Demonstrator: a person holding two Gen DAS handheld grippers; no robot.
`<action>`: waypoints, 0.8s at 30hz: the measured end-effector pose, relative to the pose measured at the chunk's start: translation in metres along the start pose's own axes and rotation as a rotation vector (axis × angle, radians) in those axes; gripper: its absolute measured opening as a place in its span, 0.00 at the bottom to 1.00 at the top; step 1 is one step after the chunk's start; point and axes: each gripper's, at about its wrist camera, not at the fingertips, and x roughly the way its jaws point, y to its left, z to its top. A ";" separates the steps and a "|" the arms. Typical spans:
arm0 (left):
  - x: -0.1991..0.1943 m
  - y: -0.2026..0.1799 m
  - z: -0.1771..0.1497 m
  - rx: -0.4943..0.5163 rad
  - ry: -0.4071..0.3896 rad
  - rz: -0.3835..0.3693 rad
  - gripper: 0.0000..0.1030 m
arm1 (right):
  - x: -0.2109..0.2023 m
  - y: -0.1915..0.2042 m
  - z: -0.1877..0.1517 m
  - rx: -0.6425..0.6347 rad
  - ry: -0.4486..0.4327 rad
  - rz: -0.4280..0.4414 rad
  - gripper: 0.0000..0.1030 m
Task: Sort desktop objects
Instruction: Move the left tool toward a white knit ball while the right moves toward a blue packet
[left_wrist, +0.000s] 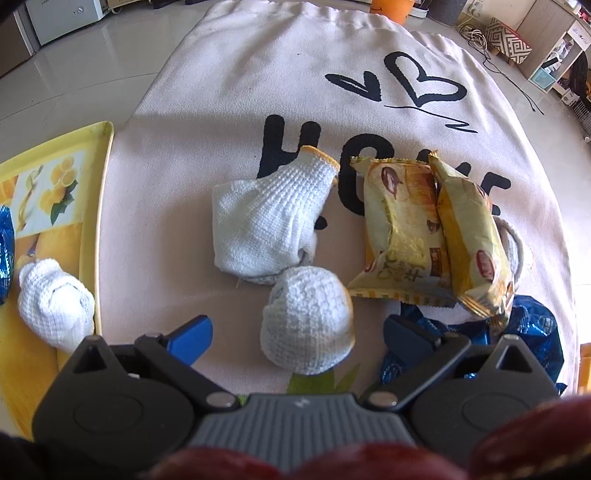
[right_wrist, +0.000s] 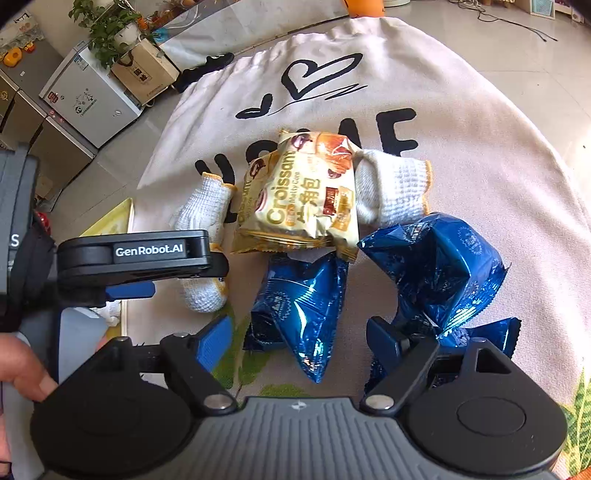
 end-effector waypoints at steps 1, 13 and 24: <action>0.002 0.001 0.000 -0.007 0.006 -0.001 0.99 | 0.002 0.001 0.000 0.000 0.001 0.001 0.79; 0.027 0.016 -0.007 -0.042 0.067 0.048 0.99 | 0.026 0.005 0.002 0.024 0.000 -0.002 0.78; 0.029 0.015 -0.012 -0.008 0.047 0.096 0.99 | 0.034 0.014 0.001 -0.022 -0.018 -0.037 0.75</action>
